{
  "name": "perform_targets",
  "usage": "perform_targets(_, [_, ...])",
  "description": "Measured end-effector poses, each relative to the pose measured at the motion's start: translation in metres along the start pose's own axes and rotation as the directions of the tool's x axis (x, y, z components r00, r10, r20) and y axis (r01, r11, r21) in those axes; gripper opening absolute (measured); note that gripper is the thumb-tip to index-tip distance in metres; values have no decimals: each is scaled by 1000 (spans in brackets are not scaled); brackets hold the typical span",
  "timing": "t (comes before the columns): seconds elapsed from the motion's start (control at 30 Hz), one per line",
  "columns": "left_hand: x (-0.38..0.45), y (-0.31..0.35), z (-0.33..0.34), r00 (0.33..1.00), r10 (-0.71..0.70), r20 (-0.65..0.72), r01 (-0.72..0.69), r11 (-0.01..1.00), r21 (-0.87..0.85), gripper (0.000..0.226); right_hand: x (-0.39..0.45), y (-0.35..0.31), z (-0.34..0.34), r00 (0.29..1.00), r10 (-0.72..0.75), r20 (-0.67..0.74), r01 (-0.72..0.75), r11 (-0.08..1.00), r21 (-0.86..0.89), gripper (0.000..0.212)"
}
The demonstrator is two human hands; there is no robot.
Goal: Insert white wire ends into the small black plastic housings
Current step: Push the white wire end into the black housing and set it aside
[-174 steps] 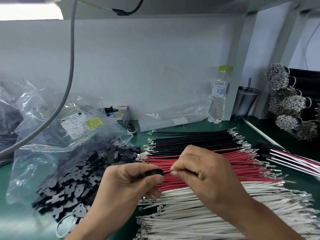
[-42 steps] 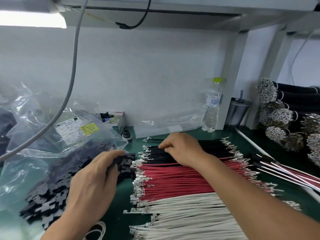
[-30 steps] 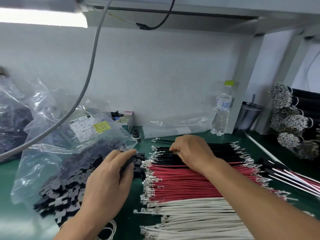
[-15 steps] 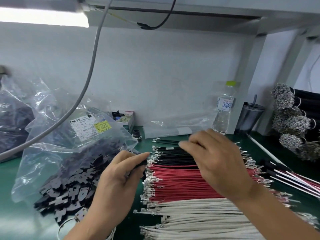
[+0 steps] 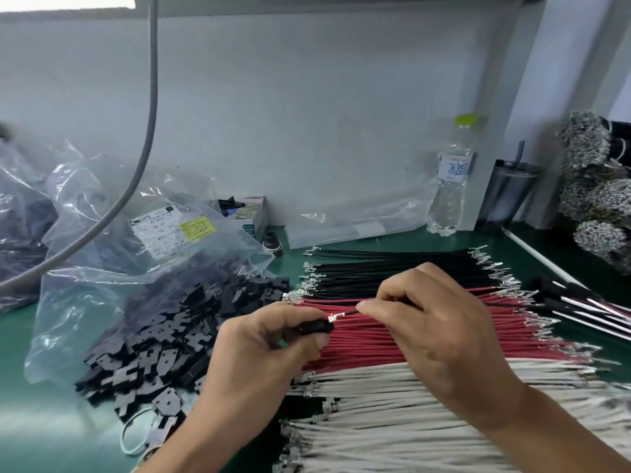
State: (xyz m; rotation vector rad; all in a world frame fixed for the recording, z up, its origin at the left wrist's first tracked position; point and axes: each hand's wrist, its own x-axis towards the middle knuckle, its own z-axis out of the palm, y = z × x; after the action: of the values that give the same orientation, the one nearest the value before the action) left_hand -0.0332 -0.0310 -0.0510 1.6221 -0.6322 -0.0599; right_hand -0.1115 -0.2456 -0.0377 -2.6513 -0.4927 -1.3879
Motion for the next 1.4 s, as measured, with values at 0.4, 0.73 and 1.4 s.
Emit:
perform_targets(0.4, [-1,9,-3,996,40,81,-33,996,-81,19,2,-7,0,962,216,166,-263,893,365,15])
perform_targets(0.73, [-4,6,0,993,116,-3,-114,980,165,23,4,-15,0,956,216,196,-270,910,314,16])
perform_targets(1.4, [5,4,-5,986,-13,-164,2,998,-67,20,8,-14,8,995,86,49,-85,996,-12,14])
